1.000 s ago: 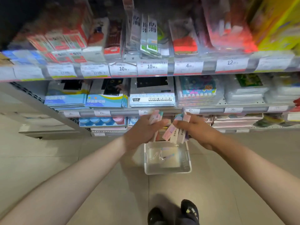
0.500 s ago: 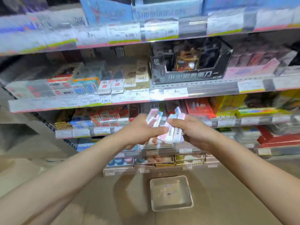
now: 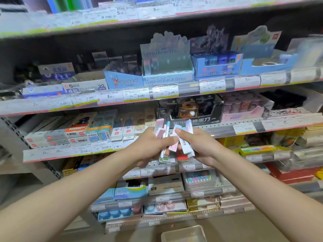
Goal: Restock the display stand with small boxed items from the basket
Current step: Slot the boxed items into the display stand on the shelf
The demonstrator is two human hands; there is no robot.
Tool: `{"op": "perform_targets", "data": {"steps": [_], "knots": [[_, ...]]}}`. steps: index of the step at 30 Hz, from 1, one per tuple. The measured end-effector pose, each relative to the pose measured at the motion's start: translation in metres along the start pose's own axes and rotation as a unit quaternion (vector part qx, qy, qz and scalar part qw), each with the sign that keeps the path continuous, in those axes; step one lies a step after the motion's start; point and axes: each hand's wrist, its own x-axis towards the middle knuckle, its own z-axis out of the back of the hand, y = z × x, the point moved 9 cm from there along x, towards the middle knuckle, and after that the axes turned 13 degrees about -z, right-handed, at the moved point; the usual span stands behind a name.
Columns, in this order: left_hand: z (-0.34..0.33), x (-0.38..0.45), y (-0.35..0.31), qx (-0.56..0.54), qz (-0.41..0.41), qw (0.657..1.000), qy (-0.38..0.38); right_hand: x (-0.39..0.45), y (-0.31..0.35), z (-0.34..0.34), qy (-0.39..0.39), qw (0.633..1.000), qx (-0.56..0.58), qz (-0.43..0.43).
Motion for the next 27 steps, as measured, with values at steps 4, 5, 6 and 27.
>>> {"op": "perform_targets", "data": {"steps": [4, 5, 6, 27], "knots": [[0.000, 0.013, -0.036, 0.020, -0.084, 0.996, -0.012, -0.010, 0.041, 0.006, 0.017, 0.997, -0.009, 0.077], [-0.001, 0.018, -0.041, 0.016, -0.095, 0.995, -0.016, -0.010, 0.051, 0.008, 0.013, 0.995, -0.026, 0.094], [-0.001, 0.024, -0.046, 0.012, -0.103, 0.994, -0.023, -0.011, 0.061, 0.010, 0.011, 0.992, -0.045, 0.115], [0.054, 0.134, -0.115, 0.131, -0.233, 0.954, -0.138, 0.049, 0.214, 0.061, 0.038, 0.947, -0.155, 0.280]]}}
